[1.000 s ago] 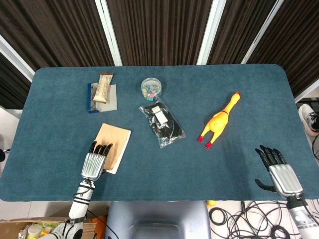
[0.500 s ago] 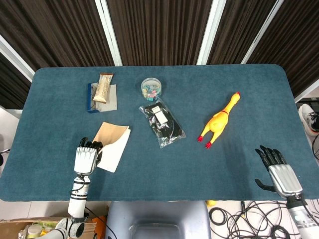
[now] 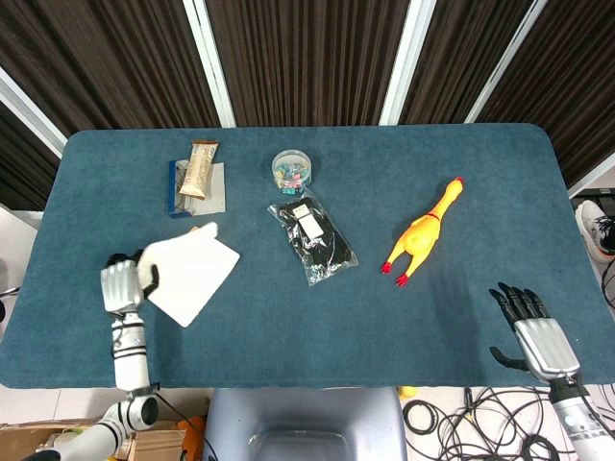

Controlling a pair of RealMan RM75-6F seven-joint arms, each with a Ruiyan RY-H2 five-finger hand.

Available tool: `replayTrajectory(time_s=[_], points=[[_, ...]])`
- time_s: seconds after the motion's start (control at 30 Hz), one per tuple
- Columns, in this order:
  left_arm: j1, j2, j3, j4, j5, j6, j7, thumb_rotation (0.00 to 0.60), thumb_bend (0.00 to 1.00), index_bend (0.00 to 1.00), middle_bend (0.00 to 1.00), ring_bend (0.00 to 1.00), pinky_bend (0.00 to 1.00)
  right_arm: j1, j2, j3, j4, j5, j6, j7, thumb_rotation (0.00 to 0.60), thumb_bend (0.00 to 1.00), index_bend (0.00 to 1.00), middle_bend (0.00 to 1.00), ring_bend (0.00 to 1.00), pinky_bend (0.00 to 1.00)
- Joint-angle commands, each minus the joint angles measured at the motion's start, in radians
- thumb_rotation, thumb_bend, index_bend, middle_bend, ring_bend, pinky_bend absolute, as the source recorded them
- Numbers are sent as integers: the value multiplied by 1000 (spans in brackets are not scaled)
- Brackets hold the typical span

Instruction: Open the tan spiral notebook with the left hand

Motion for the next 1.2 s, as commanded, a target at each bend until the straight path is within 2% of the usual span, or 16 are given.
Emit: replayTrajectory(time_s=[0.03, 0.2, 0.33, 0.43, 0.5, 0.53, 0.57, 0.63, 0.77, 0.93, 1.07, 1.13, 1.2], points=[[-39, 21, -91, 21, -103, -90, -56, 600, 612, 650, 712, 565, 317, 2, -2, 0, -3, 2, -5, -8, 600, 184, 0, 0, 0, 0], [-98, 6, -137, 138, -176, -172, -43, 600, 606, 649, 710, 564, 317, 4, -1, -2, -9, 5, -15, -16, 600, 185, 0, 0, 0, 0], [-140, -12, -155, 237, -209, -235, -65, 600, 562, 604, 660, 536, 317, 4, 0, 0, -11, 15, -22, -25, 600, 185, 0, 0, 0, 0], [-165, -19, -146, 314, -220, -316, -54, 600, 512, 433, 475, 398, 269, 6, 1, 2, -14, 23, -30, -33, 600, 185, 0, 0, 0, 0], [-176, -20, -126, 366, -223, -394, -4, 600, 467, 226, 273, 239, 201, 7, 2, 2, -17, 27, -34, -37, 600, 185, 0, 0, 0, 0], [-179, -20, -119, 382, -225, -421, 15, 600, 437, 92, 133, 125, 154, 7, 3, 2, -18, 28, -35, -37, 600, 185, 0, 0, 0, 0], [-180, -18, -112, 395, -223, -436, 26, 600, 414, 18, 41, 43, 127, 7, 5, 2, -20, 29, -36, -38, 600, 185, 0, 0, 0, 0], [-177, -13, -94, 406, -207, -428, 25, 600, 388, 0, 0, 1, 111, 6, 5, 3, -21, 32, -37, -40, 600, 185, 0, 0, 0, 0], [-157, 22, -53, 389, -151, -355, -40, 600, 347, 0, 0, 0, 93, 6, 6, 3, -24, 35, -38, -43, 600, 185, 0, 0, 0, 0], [-117, 94, -10, 325, -92, -244, -86, 600, 330, 0, 0, 0, 88, 4, 9, 0, -29, 26, -34, -39, 600, 185, 0, 0, 0, 0], [-59, 198, 14, 181, -52, -143, -122, 595, 335, 0, 0, 0, 91, -2, 14, -4, -35, 13, -17, -34, 600, 185, 0, 0, 0, 0], [5, 293, 43, 16, -12, -70, -140, 584, 348, 0, 0, 0, 95, -8, 18, -6, -38, 4, -2, -34, 600, 185, 0, 0, 0, 0], [110, 442, 114, -246, 73, 27, -180, 585, 351, 0, 0, 0, 96, -18, 21, -5, -42, -3, 21, -37, 600, 185, 0, 0, 0, 0]])
